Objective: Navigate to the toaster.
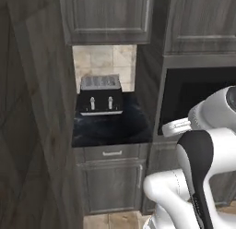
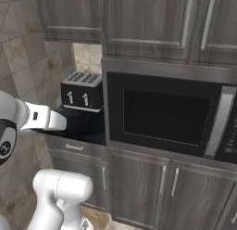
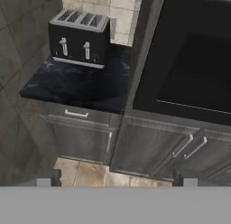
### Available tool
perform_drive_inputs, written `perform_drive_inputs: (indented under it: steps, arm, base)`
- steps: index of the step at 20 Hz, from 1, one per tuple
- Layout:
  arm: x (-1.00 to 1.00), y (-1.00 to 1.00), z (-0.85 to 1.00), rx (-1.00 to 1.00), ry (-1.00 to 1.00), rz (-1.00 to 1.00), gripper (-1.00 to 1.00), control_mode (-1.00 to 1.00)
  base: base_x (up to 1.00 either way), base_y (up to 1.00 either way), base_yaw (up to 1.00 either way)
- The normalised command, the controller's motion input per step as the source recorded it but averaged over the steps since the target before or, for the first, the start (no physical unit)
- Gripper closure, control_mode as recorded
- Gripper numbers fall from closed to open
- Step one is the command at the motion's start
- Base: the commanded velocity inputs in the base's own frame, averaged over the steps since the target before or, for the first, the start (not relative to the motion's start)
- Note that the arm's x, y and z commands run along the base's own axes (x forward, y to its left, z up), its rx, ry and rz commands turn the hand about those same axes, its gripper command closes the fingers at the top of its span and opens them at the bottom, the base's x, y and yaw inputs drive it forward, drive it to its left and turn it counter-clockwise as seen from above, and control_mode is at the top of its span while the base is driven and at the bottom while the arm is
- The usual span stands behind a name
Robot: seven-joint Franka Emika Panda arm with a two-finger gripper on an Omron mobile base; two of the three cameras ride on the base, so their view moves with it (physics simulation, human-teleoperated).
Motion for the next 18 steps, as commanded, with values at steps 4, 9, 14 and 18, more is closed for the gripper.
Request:
perform_drive_inputs:
  steps: [4,9,14,18]
  arm:
    - [0.0,0.0,0.0,0.0,0.0,0.0,-1.0,1.0]
    - [0.0,0.0,0.0,0.0,0.0,0.0,-1.0,1.0]
    - [0.0,0.0,0.0,0.0,0.0,0.0,-1.0,1.0]
    - [0.0,0.0,0.0,0.0,0.0,0.0,-1.0,1.0]
  base:
    - [0.38,0.86,-0.07]
    - [0.48,0.66,-0.07]
    - [0.65,0.29,-0.1]
    - [0.78,0.04,-0.12]
